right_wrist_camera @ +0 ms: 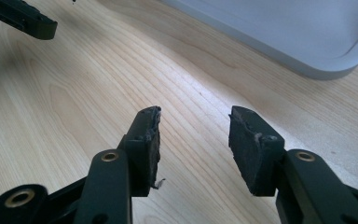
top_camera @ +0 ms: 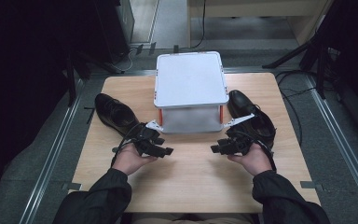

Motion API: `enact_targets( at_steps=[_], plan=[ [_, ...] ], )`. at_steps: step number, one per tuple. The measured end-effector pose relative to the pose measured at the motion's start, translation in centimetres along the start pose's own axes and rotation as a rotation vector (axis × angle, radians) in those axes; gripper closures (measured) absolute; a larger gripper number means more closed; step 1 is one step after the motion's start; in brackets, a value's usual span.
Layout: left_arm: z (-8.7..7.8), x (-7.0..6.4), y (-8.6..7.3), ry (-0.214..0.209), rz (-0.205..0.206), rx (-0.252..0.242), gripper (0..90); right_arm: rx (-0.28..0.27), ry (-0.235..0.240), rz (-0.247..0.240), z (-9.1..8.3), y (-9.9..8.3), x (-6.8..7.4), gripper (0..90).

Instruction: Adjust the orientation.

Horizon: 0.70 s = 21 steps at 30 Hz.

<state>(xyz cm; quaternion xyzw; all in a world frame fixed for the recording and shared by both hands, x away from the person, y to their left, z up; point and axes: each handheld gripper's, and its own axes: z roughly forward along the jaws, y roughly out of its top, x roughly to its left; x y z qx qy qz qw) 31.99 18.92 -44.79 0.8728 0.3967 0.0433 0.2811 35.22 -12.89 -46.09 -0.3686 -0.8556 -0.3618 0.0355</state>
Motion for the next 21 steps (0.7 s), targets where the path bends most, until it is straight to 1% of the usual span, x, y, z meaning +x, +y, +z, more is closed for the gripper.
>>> enact_targets(
  at_steps=[2,4,5,6,8,9,11,16,21],
  plan=[
    [0.09,0.03,-0.01,0.003,0.003,0.009,41.0,0.003,0.001,0.001,0.00,-0.06,-0.09,54.0],
    [0.07,0.07,0.05,-0.009,-0.012,-0.001,41.2,0.012,0.003,-0.006,0.02,-0.09,-0.20,53.9],
    [0.04,0.10,0.06,-0.010,-0.014,-0.003,41.9,0.027,-0.001,-0.014,0.09,-0.13,-0.25,54.0],
    [-0.02,0.17,0.07,-0.011,-0.012,0.000,42.3,0.034,-0.001,-0.017,0.13,-0.15,-0.27,54.0],
    [0.00,0.26,0.04,-0.018,-0.029,0.005,42.7,0.034,-0.001,-0.017,0.16,-0.16,-0.29,53.9],
    [0.00,0.26,0.04,-0.018,-0.029,0.005,42.6,0.031,0.003,-0.013,0.14,-0.15,-0.30,53.9],
    [0.03,0.34,0.03,-0.032,-0.042,0.015,42.7,0.028,0.005,-0.008,0.12,-0.14,-0.31,53.5],
    [0.01,0.34,0.05,-0.039,-0.048,0.018,42.8,0.026,0.014,0.019,0.10,-0.17,-0.39,51.7],
    [-0.09,0.43,0.03,-0.040,-0.048,0.021,44.0,0.029,0.014,0.019,0.10,-0.23,-0.51,52.3]
  ],
)
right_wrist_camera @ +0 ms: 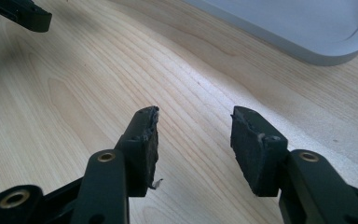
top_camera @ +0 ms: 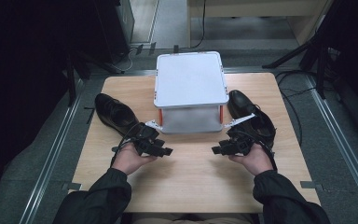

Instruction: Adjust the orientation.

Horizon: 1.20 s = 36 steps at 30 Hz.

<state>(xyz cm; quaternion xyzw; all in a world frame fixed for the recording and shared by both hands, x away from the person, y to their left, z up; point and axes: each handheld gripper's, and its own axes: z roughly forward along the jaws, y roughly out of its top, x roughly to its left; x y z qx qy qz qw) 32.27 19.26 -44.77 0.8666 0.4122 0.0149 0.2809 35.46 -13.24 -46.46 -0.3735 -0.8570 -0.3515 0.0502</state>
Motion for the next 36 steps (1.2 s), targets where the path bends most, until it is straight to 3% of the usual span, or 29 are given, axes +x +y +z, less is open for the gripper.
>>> enact_targets(
  at_steps=[9,19,23,36],
  plan=[
    [-0.2,0.3,-0.2,-0.004,-0.005,0.008,46.0,0.007,0.019,-0.013,0.1,0.1,0.1,52.5],
    [-1.1,0.8,-0.5,-0.020,-0.041,0.001,47.9,0.018,0.033,-0.018,0.5,0.5,0.3,52.5],
    [-1.6,0.9,-0.4,-0.009,-0.031,0.019,48.0,0.019,0.039,-0.027,0.5,0.5,0.5,52.5],
    [-4.2,1.9,0.6,0.044,-0.053,0.084,49.8,0.051,0.059,-0.035,0.9,0.5,0.8,51.7]
  ],
)
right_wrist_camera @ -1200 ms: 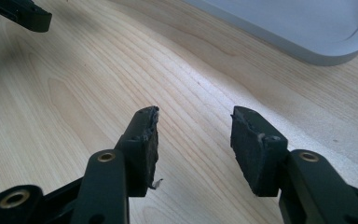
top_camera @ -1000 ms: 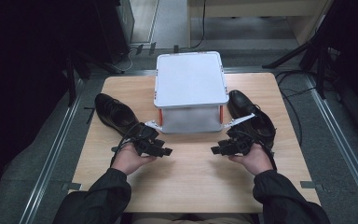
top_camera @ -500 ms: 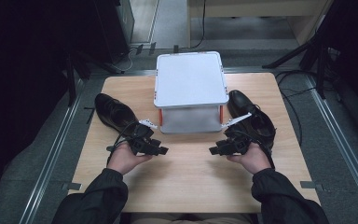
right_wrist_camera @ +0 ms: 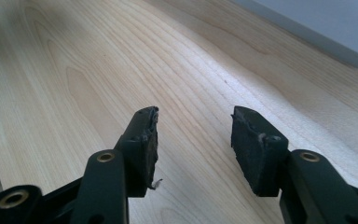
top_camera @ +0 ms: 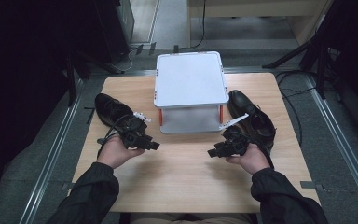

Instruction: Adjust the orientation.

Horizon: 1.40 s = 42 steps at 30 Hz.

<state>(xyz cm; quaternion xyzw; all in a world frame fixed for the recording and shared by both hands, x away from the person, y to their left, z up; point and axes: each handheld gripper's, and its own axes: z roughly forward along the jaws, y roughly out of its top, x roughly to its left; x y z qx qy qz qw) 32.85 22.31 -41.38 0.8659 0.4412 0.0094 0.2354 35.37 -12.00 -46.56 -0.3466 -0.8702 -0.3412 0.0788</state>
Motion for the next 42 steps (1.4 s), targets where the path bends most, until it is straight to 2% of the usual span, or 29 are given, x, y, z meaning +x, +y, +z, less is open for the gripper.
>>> enact_targets(
  at_steps=[5,16,24,29,36,39,42],
  plan=[
    [-1.5,0.9,0.6,0.024,-0.011,0.017,49.8,0.007,0.008,-0.004,0.2,0.1,0.0,51.4],
    [-5.0,3.8,2.0,0.093,-0.054,0.061,51.4,0.025,0.014,-0.008,0.4,0.1,0.2,51.4],
    [-6.6,5.3,3.7,0.141,-0.063,0.095,53.3,0.034,0.015,-0.016,0.5,0.1,0.2,51.4],
    [-6.4,6.6,4.5,0.176,-0.074,0.123,53.3,0.037,0.017,-0.016,0.6,0.1,0.3,51.4],
    [-4.6,8.0,4.5,0.164,-0.096,0.181,55.7,0.044,0.016,-0.021,0.7,0.0,0.3,51.4],
    [-3.7,8.3,4.4,0.160,-0.111,0.188,58.4,0.047,0.016,-0.023,0.7,0.0,0.3,51.4],
    [-3.1,8.5,4.2,0.135,-0.116,0.195,62.8,0.053,0.017,-0.025,0.8,0.1,0.4,51.3]
  ],
)
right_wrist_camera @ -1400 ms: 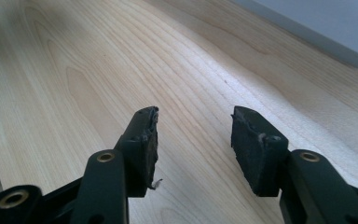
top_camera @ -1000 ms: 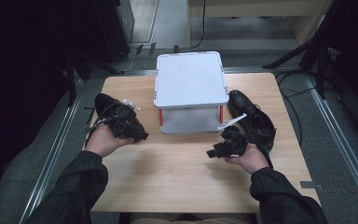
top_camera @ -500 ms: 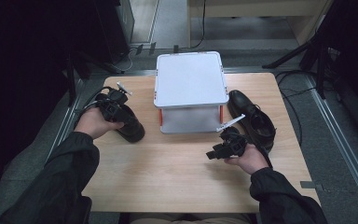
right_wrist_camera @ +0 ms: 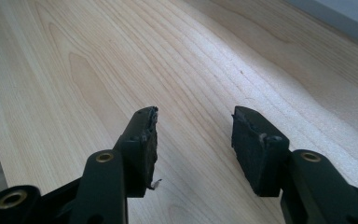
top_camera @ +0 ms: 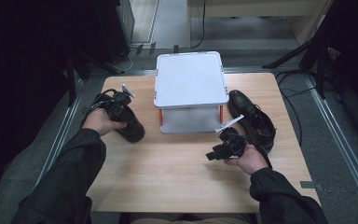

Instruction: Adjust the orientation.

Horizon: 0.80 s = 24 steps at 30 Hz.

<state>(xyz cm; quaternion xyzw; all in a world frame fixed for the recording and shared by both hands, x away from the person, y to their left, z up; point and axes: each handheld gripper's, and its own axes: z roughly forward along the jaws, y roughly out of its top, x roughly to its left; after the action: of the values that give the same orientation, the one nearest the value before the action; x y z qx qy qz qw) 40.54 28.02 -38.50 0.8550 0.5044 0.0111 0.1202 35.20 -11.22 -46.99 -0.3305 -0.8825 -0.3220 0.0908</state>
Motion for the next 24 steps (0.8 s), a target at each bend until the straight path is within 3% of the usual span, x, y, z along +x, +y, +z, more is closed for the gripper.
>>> enact_targets(
  at_steps=[2,4,12,18,24],
  plan=[
    [0.3,-0.1,0.0,-0.021,0.002,-0.003,64.8,0.000,0.000,0.000,0.0,0.0,0.0,51.3],
    [0.4,-0.3,0.0,-0.029,0.017,-0.005,75.0,0.001,-0.001,-0.002,0.0,0.0,0.0,51.3],
    [-0.3,-0.3,-0.4,-0.027,0.034,0.045,77.0,0.003,-0.001,0.000,0.0,0.0,0.0,51.3],
    [-1.5,0.2,-2.5,-0.032,0.065,0.072,76.1,0.007,-0.001,0.002,0.3,0.0,0.0,50.7],
    [-2.4,1.6,-5.5,-0.059,0.031,0.078,74.9,0.019,-0.001,-0.008,0.6,0.1,0.3,50.6]
  ],
)
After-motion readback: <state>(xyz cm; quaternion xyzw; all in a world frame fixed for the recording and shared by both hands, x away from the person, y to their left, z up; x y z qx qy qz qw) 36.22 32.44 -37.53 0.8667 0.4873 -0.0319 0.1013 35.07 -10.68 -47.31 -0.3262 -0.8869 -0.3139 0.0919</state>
